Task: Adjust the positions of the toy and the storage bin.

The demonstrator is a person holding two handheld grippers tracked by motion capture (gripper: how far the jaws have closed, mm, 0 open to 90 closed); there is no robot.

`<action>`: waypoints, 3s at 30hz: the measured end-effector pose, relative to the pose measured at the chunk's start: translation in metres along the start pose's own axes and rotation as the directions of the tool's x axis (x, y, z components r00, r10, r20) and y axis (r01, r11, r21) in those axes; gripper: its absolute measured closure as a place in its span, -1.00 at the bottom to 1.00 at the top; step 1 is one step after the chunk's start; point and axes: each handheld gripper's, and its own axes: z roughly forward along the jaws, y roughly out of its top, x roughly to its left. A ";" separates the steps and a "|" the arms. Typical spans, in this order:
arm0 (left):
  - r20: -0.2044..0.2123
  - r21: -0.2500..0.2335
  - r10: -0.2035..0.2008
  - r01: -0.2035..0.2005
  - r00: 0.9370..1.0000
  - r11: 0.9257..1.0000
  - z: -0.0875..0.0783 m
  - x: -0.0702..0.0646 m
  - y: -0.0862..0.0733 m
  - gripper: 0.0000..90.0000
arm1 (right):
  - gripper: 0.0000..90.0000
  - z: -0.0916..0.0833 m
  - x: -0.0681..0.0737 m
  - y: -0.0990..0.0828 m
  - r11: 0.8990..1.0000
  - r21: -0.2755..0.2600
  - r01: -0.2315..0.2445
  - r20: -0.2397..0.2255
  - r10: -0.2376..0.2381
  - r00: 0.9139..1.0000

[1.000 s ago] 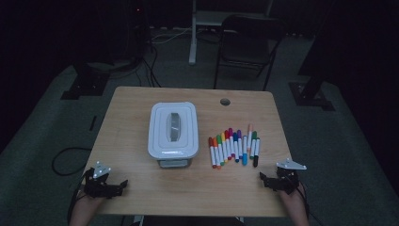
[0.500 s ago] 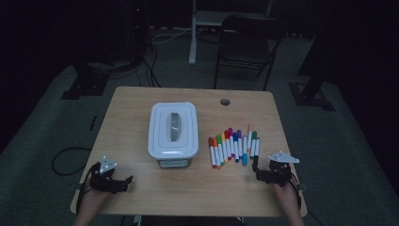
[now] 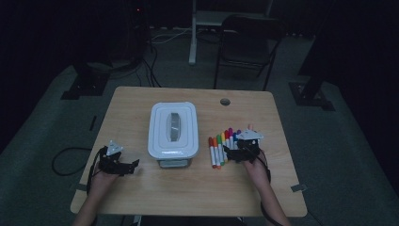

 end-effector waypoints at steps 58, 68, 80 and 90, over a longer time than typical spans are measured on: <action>0.076 0.001 0.147 -0.147 0.986 0.989 0.048 -0.052 0.076 -0.98 | -0.55 0.038 0.050 0.022 0.998 0.043 -0.038 -0.087 0.041 0.995; 0.105 -0.006 0.175 -0.175 0.979 0.985 0.034 -0.068 0.062 -0.98 | -0.55 0.003 0.061 -0.009 0.997 0.020 -0.070 -0.163 0.072 0.984; 0.153 -0.018 0.113 -0.111 0.982 0.994 0.039 -0.045 0.057 -0.99 | -0.72 -0.013 0.088 -0.021 1.000 0.010 0.013 -0.250 -0.011 0.968; 0.097 -0.048 0.059 -0.055 0.994 0.997 0.039 -0.018 0.043 -0.98 | -0.74 0.000 0.108 -0.019 0.999 -0.013 0.030 -0.328 -0.033 0.944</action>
